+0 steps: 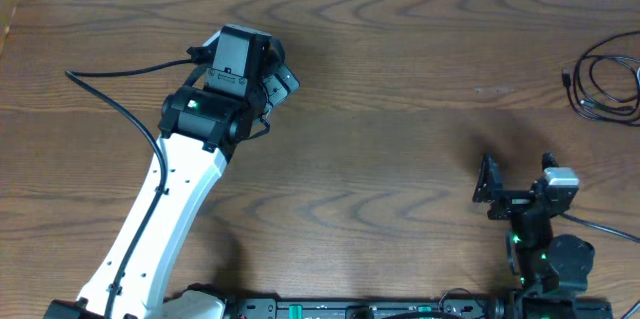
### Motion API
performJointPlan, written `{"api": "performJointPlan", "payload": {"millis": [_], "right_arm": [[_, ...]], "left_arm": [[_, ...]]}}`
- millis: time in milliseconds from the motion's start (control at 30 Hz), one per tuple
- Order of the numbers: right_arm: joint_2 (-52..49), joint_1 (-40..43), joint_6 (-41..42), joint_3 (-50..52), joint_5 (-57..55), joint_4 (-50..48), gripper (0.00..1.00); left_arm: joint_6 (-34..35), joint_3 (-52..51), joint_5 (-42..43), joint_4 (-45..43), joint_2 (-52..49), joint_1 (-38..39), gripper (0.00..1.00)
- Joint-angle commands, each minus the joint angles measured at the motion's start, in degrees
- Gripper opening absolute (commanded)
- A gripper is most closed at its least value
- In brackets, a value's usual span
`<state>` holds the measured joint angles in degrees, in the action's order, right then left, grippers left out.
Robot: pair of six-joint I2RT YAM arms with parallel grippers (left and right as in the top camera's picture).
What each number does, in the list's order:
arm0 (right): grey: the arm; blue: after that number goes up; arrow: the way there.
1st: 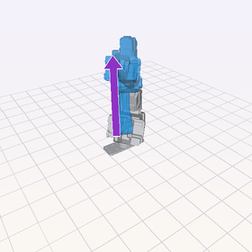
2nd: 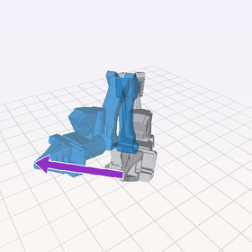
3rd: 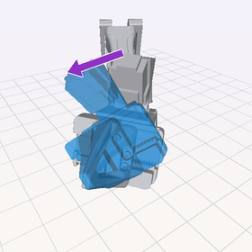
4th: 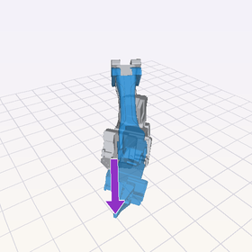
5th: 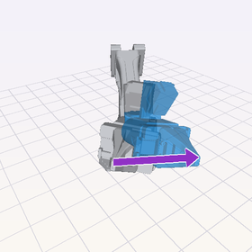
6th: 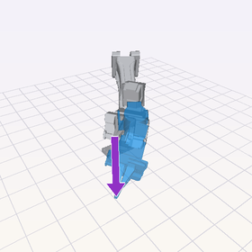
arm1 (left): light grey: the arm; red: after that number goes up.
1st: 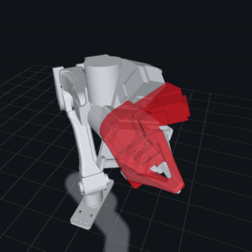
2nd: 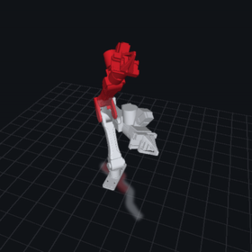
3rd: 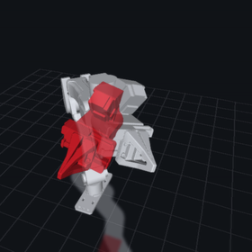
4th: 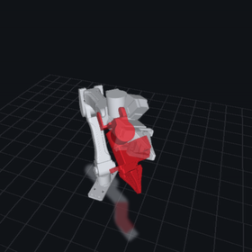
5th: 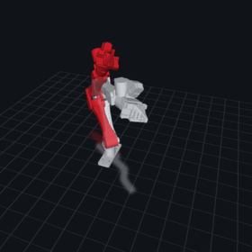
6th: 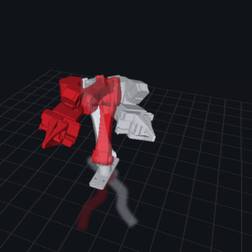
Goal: Untangle cables
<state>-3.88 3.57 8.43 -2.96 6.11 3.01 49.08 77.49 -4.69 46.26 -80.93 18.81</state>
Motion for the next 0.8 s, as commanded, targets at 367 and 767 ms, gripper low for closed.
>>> {"api": "performJointPlan", "payload": {"millis": [367,767], "right_arm": [[3.56,0.52,-0.79,2.62,0.5,0.85,0.99],[3.54,0.52,-0.79,2.62,0.5,0.85,0.99]], "left_arm": [[-0.59,-0.33,-0.94,0.17,-0.42,-0.24,0.94],[-0.59,-0.33,-0.94,0.17,-0.42,-0.24,0.94]]}}
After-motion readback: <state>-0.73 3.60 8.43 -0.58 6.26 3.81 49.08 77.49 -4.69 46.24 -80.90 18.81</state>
